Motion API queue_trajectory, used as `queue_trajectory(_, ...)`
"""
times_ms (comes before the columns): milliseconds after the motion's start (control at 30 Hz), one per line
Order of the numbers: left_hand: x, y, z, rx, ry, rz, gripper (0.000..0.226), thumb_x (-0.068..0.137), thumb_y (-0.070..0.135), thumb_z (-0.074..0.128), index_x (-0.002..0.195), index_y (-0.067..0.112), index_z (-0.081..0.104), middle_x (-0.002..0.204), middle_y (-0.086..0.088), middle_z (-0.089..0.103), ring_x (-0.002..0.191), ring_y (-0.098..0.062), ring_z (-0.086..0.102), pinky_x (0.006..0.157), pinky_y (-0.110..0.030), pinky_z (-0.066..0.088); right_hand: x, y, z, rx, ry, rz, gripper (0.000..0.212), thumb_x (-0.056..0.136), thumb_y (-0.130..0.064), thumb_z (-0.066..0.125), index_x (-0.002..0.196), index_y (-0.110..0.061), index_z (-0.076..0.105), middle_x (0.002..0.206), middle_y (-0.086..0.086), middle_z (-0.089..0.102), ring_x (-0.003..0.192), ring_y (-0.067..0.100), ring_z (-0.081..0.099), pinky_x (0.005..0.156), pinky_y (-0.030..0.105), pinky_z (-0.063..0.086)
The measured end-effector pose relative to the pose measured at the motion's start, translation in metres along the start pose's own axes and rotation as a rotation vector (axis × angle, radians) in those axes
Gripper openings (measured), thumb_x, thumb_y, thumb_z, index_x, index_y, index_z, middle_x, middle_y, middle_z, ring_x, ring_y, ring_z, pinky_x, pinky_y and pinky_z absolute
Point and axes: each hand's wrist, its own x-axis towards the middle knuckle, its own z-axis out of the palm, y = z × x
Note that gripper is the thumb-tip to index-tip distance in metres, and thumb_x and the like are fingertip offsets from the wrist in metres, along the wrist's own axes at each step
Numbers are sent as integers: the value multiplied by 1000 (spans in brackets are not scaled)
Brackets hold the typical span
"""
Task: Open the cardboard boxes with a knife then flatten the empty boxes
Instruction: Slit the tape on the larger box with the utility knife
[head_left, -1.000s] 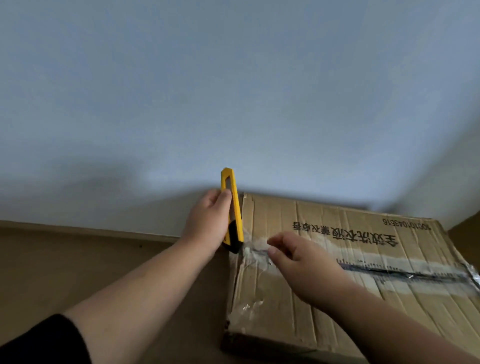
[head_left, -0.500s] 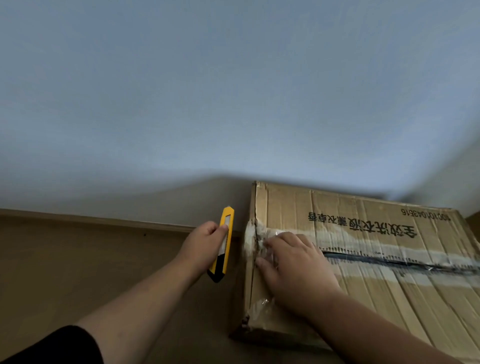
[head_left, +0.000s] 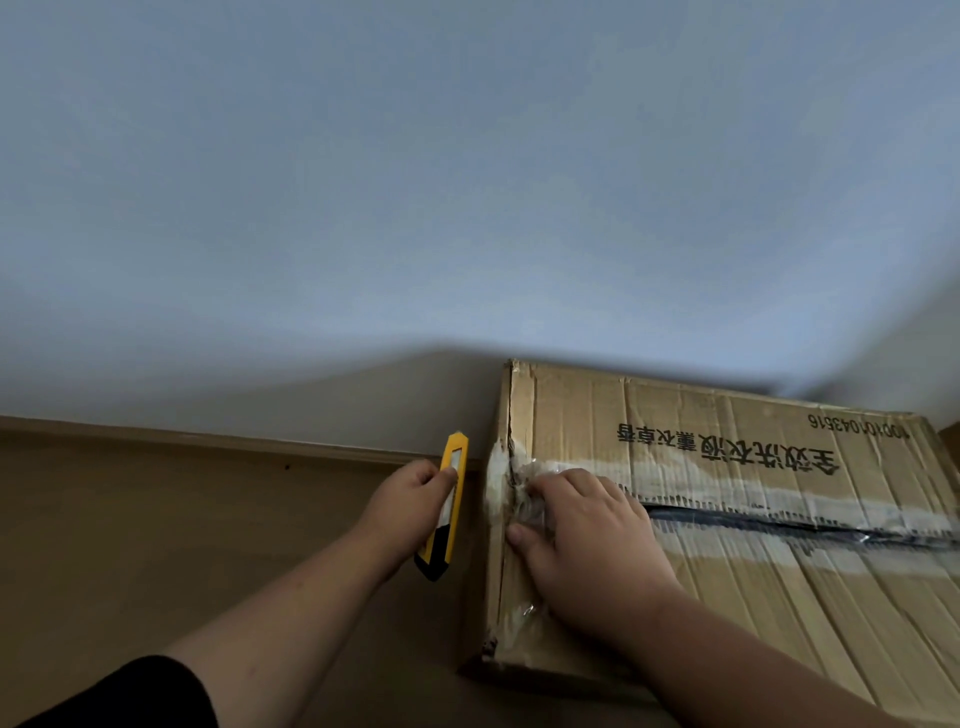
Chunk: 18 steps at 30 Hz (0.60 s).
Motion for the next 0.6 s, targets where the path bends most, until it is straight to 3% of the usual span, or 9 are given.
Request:
queue_trajectory(133, 3, -18, -3, 28, 1, -45, 35, 99, 43, 51, 90, 12, 66, 81, -11, 59, 73, -23, 55, 65, -33, 42, -1, -4, 1, -7, -8, -2, 55, 96, -61, 40, 144, -35, 35, 144, -15, 40, 137, 9, 32, 118, 36, 22)
queue_trajectory(300, 16, -68, -7, 73, -29, -200, 31, 101, 35, 52, 97, 8, 67, 87, -16, 64, 82, -31, 63, 67, -35, 50, -5, -8, -2, -40, -28, -8, 57, 97, -60, 36, 148, -35, 29, 149, -15, 34, 141, 8, 26, 119, 35, 17)
queue_trajectory(400, 25, -104, -3, 165, -57, -283, 22, 101, 25, 55, 98, 4, 62, 75, -6, 58, 71, -23, 59, 63, -32, 48, -6, -9, -4, -64, -39, -8, 58, 97, -62, 33, 149, -37, 25, 151, -16, 30, 142, 7, 24, 119, 35, 13)
queue_trajectory(500, 33, -140, 3, 215, -36, -403, 5, 95, 14, 64, 92, 13, 60, 96, -17, 67, 88, -30, 65, 77, -35, 54, -9, -5, -3, -84, -62, -1, 66, 91, -69, 24, 150, -41, 19, 151, -18, 27, 142, 6, 23, 119, 34, 12)
queue_trajectory(600, 38, -176, 8, 251, -35, -473, 13, 92, 12, 67, 103, 11, 60, 110, -23, 66, 104, -38, 64, 90, -43, 53, -13, 2, -3, -141, -54, 17, 78, 80, -76, 8, 150, -43, 23, 147, -19, 30, 139, 6, 26, 118, 34, 17)
